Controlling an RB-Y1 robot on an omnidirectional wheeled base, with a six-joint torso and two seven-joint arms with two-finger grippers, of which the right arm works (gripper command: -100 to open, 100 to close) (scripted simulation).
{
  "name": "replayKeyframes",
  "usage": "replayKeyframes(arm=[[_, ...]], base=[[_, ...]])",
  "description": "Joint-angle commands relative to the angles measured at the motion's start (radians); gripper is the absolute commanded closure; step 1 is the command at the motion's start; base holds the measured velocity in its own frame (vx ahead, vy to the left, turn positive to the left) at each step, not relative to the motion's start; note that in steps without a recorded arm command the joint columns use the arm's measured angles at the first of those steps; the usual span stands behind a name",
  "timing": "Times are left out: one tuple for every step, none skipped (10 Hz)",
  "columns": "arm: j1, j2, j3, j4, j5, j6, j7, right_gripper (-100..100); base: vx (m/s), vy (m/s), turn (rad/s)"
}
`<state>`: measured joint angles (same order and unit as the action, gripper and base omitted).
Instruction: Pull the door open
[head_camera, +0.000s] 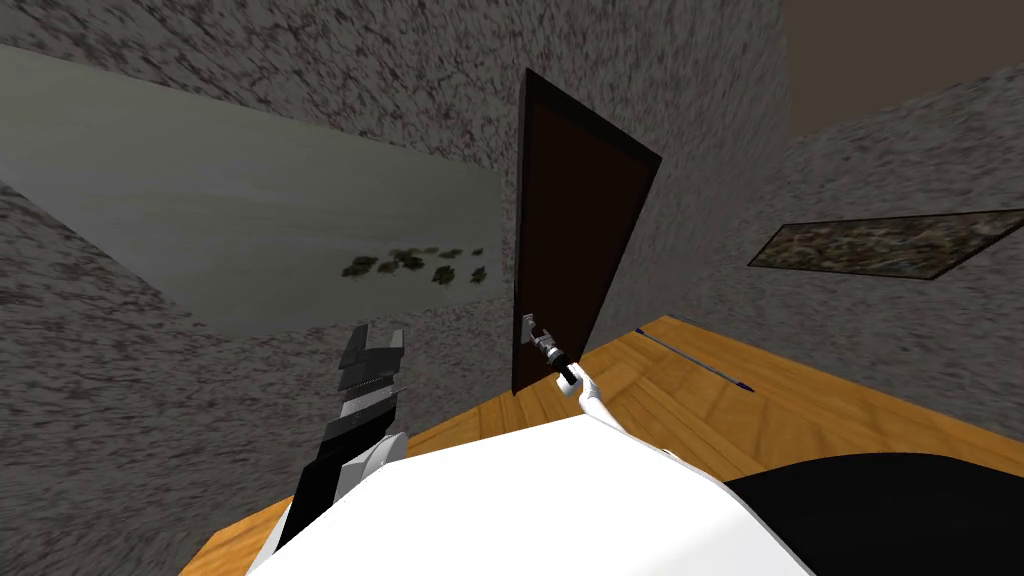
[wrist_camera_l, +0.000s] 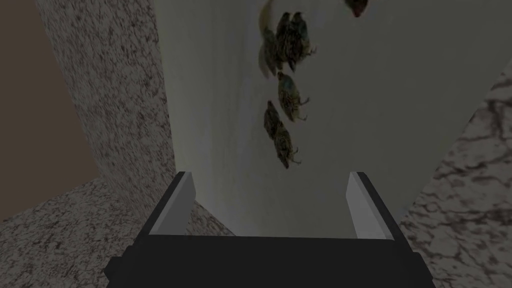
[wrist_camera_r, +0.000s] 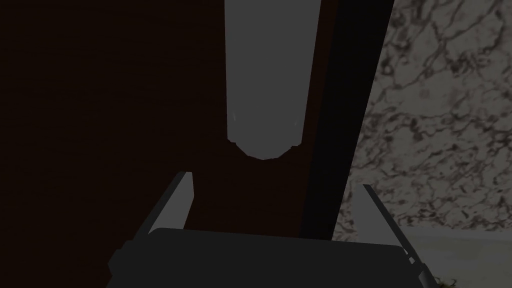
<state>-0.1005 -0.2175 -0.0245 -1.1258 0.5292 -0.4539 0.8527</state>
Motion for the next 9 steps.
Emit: replayKeyframes(arm=[[-0.012, -0.011, -0.033, 0.023, -0.014, -0.002, 0.009, -100], [-0.021, -0.013, -0.055, 0.042, -0.022, -0.004, 0.018, -100], [-0.03, -0.015, -0.076, 0.06, -0.029, -0.006, 0.026, -100], [-0.039, -0.016, -0.096, 0.077, -0.037, -0.008, 0.035, -100], [-0.047, -0.018, -0.115, 0.093, -0.043, -0.01, 0.042, -100], [-0.047, -0.018, -0.115, 0.093, -0.043, -0.01, 0.042, -100], [-0.055, -0.019, -0.131, 0.107, -0.049, -0.011, 0.049, -100], [-0.065, -0.021, -0.155, 0.128, -0.058, -0.014, 0.059, -100], [-0.065, -0.024, -0.144, 0.127, -0.054, -0.017, 0.053, -100]], base=[[0.051, 0.013, 0.235], [0.055, 0.011, 0.196], [0.052, 0.008, 0.218], [0.046, 0.007, 0.218], [0.042, 0.004, 0.231], [0.027, 0.0, 0.045], [0.025, 0.009, 0.078], [0.041, 0.015, 0.281], [0.022, 0.001, 0.061]])
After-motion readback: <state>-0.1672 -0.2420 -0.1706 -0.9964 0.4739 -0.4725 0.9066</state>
